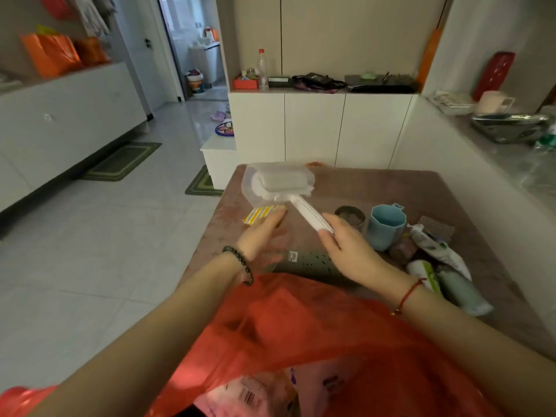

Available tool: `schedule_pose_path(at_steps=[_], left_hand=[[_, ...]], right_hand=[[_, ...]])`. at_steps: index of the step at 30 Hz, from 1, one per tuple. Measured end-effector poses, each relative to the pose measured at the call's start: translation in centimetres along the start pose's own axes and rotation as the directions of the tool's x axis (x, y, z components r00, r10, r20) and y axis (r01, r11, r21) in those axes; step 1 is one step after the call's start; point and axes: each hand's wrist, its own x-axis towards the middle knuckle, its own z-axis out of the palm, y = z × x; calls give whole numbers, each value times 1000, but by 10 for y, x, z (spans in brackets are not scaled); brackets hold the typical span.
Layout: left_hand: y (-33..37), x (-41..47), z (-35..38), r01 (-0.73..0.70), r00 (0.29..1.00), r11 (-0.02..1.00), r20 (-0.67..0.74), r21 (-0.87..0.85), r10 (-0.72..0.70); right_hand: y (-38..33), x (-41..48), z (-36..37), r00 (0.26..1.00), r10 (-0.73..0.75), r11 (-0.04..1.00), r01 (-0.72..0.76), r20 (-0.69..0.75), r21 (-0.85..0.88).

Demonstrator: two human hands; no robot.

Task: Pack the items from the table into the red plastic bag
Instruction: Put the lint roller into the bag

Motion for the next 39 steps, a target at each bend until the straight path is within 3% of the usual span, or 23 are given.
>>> schedule_pose_path(at_steps=[6, 10, 11, 13, 15, 17, 21, 25, 29, 33, 37, 39], left_hand=[[19, -78, -2, -202, 966, 951, 114, -235, 233], [7, -125, -27, -373, 912, 918, 129, -133, 389], [2, -135, -36, -414, 896, 906, 131, -92, 423], [-8, -153, -54, -430, 886, 900, 157, -72, 436], [-19, -165, -72, -442, 871, 897, 237, 0, 430], [-32, -174, -86, -491, 842, 852, 349, 180, 412], [-69, -174, -97, -585, 764, 736, 537, 342, 358], [-105, -172, -89, -549, 727, 663, 682, 509, 79], [-135, -169, -75, -576, 720, 480, 689, 662, -87], [-142, -159, -70, -521, 767, 235, 571, 820, -293], [-139, -157, -56, -534, 795, 228, 576, 814, -191], [-137, -155, -51, -553, 798, 101, 561, 827, -222]], right_hand=[[-83, -98, -23, 981, -193, 980, 192, -22, -46], [-101, -149, -13, 989, -148, 987, 150, 26, -65], [-104, -162, -11, 988, -141, 987, 145, 65, -70], [-113, -188, -8, 950, -148, 984, 169, 274, -55], [-110, -210, 0, 852, -123, 951, 247, 508, -184], [-100, -228, 9, 813, -105, 872, 352, 573, -340], [-85, -258, 7, 888, -172, 810, 373, 426, -452], [-82, -285, -8, 908, -164, 827, 339, 384, -448], [-75, -296, -20, 956, -184, 835, 275, 229, -477], [-63, -299, -25, 981, -166, 844, 192, 96, -500], [-49, -295, -27, 993, -117, 867, 96, -13, -489], [-38, -290, -26, 999, -47, 893, 34, -19, -449]])
